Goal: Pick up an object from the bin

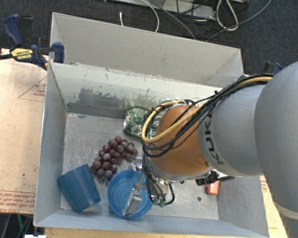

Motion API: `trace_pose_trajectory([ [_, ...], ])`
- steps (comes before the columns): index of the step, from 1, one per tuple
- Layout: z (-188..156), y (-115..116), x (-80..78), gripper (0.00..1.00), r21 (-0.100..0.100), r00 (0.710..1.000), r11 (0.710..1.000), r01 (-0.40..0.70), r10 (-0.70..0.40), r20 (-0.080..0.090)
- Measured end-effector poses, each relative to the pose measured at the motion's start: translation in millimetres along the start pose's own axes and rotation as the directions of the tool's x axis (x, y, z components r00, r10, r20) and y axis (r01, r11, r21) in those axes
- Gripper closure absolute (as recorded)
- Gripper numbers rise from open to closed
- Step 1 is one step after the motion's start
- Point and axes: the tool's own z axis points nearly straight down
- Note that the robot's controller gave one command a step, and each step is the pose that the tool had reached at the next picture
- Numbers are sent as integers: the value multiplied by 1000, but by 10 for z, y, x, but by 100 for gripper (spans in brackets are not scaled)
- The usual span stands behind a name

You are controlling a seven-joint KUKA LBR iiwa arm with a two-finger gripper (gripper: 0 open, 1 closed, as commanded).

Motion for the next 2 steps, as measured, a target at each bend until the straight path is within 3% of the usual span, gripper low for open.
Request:
trace_pose_trajectory([
  [1, -136, 416, -560, 0, -5, 976, 976, 218, -218, 13],
  [2, 186, 221, -349, 100, 0, 1000, 1000, -20, 20, -2],
])
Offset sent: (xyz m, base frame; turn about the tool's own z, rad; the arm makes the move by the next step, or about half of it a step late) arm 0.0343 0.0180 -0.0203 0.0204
